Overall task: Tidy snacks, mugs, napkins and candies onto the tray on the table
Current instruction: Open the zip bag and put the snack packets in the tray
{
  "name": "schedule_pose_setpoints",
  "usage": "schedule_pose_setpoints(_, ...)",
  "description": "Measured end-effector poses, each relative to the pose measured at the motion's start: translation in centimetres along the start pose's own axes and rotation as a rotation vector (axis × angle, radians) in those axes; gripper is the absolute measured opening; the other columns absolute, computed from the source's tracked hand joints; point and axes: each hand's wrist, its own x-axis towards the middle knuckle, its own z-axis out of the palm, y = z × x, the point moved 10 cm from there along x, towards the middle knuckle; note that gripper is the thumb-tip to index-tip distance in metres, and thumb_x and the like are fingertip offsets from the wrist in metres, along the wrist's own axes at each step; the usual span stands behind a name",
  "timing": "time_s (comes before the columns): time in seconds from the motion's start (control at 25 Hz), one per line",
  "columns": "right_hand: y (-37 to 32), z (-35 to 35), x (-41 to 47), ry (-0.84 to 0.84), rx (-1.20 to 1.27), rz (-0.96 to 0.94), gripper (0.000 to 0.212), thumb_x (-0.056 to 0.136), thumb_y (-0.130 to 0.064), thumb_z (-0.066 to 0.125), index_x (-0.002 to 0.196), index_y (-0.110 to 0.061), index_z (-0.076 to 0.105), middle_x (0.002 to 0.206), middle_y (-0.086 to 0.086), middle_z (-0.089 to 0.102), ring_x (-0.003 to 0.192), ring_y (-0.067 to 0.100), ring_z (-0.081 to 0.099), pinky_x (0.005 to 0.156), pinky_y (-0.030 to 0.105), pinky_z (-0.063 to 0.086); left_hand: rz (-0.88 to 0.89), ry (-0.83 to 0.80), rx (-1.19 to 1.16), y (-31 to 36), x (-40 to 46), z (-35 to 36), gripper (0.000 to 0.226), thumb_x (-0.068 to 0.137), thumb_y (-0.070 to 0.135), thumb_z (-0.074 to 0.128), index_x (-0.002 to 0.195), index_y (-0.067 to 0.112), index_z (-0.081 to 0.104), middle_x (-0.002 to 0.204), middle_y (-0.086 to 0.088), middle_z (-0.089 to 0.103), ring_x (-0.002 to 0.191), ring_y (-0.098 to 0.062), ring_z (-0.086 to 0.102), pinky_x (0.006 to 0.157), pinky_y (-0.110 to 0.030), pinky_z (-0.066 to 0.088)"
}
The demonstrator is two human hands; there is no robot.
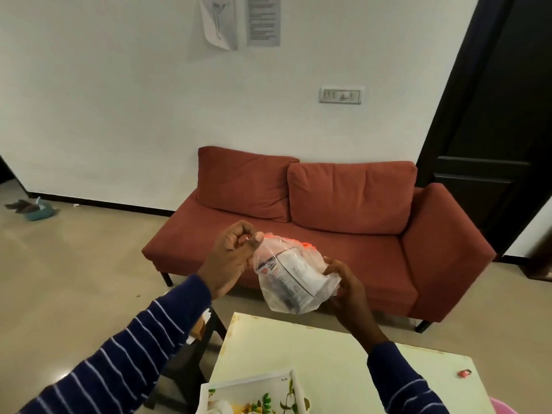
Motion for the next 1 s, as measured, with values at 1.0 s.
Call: schedule_pose_setpoints(1.0, -18.4, 7.0, 9.2, -0.29, -0.235, -0.261, 0.021, 0.08, -0.028, 0.08, 0.096, -0.017, 0.072, 0.08, -0.01, 0.07, 0.07, 0.012, 0.064, 0.06, 0.026, 0.052, 0.317, -0.187, 0.182, 9.5, 1.0, 0.9, 0.057, 0.081, -0.008, 0.072, 0.126, 0.015, 0.047, 0.136, 0.011, 0.051, 0.123, -0.018, 0.06, 0.087, -0.036, 0.059)
